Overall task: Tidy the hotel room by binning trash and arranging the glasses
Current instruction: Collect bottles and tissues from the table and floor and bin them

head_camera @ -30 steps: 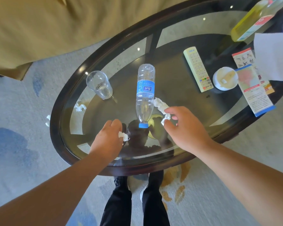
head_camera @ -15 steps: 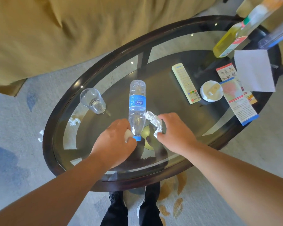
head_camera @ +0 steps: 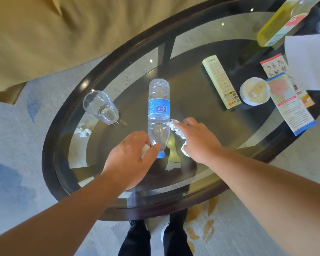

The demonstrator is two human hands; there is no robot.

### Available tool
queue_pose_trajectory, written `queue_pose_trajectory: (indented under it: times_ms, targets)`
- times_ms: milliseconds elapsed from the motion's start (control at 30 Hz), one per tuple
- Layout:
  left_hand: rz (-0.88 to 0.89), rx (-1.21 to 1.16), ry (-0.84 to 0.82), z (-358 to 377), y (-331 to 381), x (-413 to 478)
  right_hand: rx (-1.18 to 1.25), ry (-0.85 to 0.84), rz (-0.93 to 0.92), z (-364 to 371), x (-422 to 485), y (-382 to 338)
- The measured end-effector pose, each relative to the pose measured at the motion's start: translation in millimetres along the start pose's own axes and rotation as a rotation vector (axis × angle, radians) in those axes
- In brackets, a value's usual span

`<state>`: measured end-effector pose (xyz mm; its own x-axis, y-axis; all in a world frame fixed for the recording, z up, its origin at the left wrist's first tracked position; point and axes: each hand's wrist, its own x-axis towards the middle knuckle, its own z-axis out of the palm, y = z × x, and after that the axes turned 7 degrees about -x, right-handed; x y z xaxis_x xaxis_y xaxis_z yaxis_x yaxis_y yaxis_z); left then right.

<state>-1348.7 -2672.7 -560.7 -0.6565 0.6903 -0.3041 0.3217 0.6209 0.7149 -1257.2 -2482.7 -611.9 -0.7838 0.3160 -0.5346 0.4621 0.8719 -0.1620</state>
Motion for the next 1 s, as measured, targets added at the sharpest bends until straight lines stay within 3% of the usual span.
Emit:
queue_pose_trajectory:
  times_ms: [333,533,1000]
  targets:
    - [0.021,0.011,0.029,4,1,6,0.060,0.110,0.078,2,-7,9]
    - [0.006,-0.007,0.044,-2,18,-1,0.284,0.242,0.092,-26,-35,0]
    - [0.035,-0.186,0.154,-51,64,-25,0.565,0.279,-0.068,-110,-88,-83]
